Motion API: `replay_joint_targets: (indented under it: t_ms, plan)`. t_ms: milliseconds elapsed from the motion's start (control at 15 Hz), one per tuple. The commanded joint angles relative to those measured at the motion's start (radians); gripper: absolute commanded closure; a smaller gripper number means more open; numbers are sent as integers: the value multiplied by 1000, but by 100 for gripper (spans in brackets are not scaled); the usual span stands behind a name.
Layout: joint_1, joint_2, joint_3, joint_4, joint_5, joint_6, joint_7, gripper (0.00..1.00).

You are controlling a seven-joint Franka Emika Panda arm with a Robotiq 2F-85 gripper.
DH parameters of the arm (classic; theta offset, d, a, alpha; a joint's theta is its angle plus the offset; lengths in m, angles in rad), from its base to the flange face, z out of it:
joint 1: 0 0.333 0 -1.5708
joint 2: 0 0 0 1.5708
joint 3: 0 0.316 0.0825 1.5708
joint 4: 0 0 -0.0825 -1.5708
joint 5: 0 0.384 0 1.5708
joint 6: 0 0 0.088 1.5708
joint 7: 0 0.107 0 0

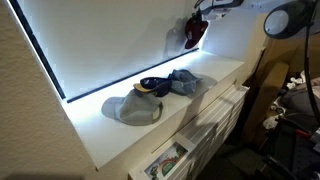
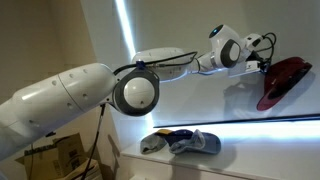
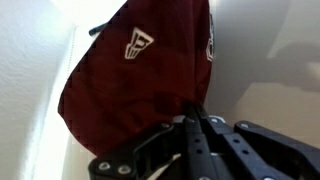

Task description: Move the cap on the windowsill to the left

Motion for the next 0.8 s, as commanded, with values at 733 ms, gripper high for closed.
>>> replay_joint_targets:
  t_ms: [733]
  plan:
    - [58,-129,391,0,281,-262,-759,99]
